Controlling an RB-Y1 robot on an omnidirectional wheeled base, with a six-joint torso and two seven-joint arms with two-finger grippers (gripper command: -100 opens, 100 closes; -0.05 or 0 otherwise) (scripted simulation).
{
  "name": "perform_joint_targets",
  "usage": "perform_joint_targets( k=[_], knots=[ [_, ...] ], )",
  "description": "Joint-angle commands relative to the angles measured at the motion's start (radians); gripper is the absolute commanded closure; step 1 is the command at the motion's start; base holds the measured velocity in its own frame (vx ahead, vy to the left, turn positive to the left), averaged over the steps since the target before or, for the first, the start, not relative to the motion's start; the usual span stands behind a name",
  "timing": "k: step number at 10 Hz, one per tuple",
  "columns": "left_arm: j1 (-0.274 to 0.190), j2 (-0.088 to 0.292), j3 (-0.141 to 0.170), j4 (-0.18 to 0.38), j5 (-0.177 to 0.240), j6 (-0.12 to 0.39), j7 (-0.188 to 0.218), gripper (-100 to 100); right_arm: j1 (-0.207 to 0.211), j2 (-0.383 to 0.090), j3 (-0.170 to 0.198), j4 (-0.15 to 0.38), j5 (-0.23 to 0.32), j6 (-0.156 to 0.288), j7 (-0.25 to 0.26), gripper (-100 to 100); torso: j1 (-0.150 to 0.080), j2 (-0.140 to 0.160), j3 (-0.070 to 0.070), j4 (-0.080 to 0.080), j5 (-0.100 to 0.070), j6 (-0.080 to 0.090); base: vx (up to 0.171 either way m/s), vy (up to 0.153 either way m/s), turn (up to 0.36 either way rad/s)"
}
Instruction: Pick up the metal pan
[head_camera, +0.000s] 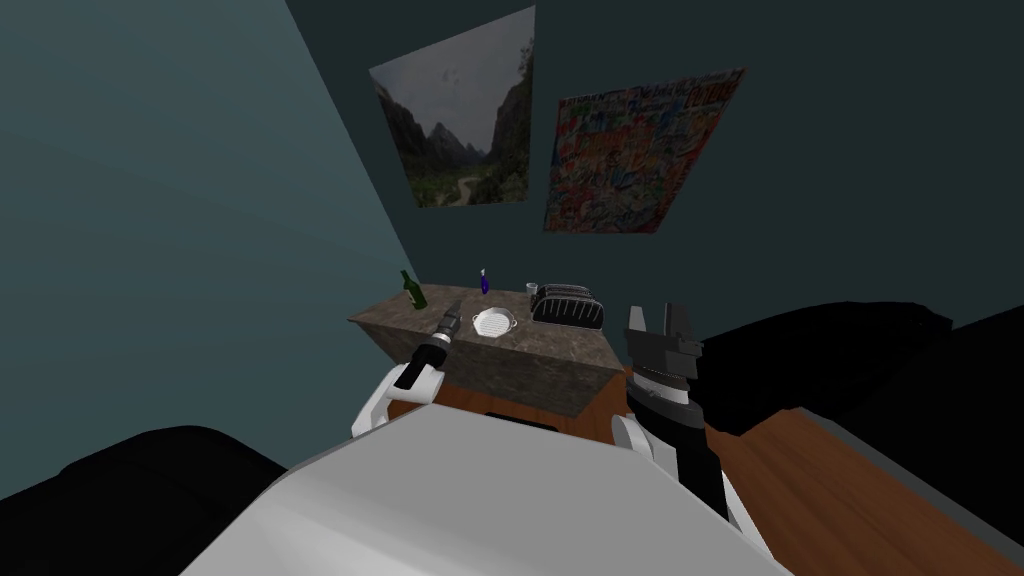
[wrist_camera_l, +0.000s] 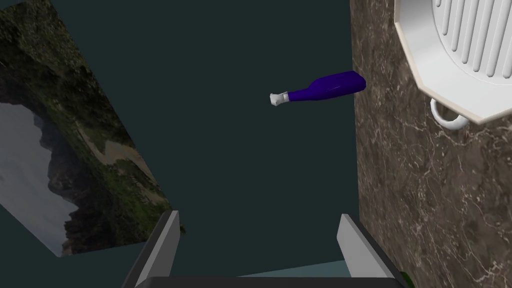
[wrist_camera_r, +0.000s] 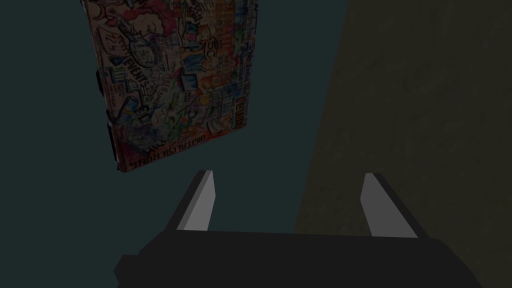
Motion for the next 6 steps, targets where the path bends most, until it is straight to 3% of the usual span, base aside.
perform_joint_targets(
  k=[1, 6],
  knots=[
    [-0.003, -0.002, 0.000, 0.005, -0.002, 0.034, -0.001, -100, 0.000, 0.000, 0.000, 0.000, 0.000, 0.000, 0.000, 0, 0.000, 0.000, 0.000, 0.000, 0.000, 0.000, 0.000, 0.012, -0.004],
    [-0.019, -0.004, 0.009, -0.003, -0.012, 0.170, 0.005, -100, 0.000, 0.000, 0.000, 0.000, 0.000, 0.000, 0.000, 0, -0.001, 0.000, 0.000, 0.000, 0.000, 0.000, 0.001, 0.012, -0.069]
  ],
)
